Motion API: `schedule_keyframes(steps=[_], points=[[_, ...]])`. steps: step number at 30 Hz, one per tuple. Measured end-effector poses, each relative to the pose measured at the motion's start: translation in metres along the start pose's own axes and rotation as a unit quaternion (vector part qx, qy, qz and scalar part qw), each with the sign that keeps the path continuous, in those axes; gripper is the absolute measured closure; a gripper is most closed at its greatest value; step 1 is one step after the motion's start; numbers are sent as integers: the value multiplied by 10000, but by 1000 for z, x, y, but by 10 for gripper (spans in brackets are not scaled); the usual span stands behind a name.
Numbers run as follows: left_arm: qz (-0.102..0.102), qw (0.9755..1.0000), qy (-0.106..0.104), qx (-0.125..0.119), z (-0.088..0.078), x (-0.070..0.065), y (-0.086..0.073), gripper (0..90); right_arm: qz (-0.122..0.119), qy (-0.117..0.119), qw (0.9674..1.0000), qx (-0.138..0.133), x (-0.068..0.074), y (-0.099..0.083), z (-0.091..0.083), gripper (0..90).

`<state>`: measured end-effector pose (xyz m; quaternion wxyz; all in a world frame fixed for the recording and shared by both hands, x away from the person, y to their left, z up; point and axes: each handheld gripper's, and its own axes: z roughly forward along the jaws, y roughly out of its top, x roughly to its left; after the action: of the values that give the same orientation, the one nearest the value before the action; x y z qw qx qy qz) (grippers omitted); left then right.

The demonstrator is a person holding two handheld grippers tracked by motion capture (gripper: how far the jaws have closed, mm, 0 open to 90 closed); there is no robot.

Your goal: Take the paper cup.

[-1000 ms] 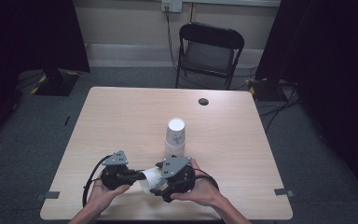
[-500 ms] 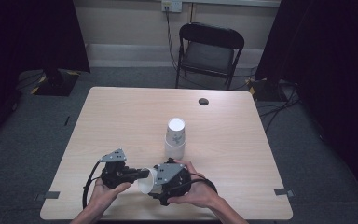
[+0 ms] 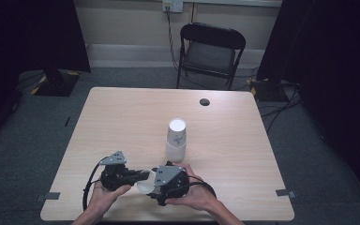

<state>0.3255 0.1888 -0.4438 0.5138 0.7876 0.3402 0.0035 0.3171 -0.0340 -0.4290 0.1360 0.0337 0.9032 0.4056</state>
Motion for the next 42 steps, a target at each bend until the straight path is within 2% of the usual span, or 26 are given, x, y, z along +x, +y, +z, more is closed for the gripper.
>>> schedule_keyframes(steps=[3,8,13,15,18,23,26,30,32,34,38,42], points=[[44,9998,152,-105,-4,0,0,798,158,2,9999,-26,-2,-1,0,264],[7,9997,236,-119,-3,-3,1,865,367,66,9993,-38,-4,-4,1,234],[-73,9998,177,-57,-2,-3,2,878,334,12,9993,192,-2,-2,7,219],[-158,9998,138,-60,-2,-1,1,878,302,-24,9994,194,-1,-1,9,219],[-176,9998,108,-70,-2,0,0,879,177,-78,9996,216,1,0,12,213],[-89,9999,86,-92,0,-2,1,878,179,-77,9996,205,0,1,15,225],[-117,9999,42,-107,-1,-1,0,876,191,-81,9996,190,0,0,15,241],[-38,9997,133,-186,-2,-3,0,842,393,-3,9992,71,-2,-2,13,265],[66,9994,219,-270,-3,-5,2,783,535,96,9985,8,-4,-3,12,268],[158,9992,223,-303,-4,-6,2,815,618,153,9980,-22,-5,-4,12,268],[232,9993,216,-194,-3,-6,2,866,699,271,9972,-16,-7,-5,12,252],[88,9996,157,-199,-4,-5,2,874,651,200,9977,-52,-6,-4,10,241]])
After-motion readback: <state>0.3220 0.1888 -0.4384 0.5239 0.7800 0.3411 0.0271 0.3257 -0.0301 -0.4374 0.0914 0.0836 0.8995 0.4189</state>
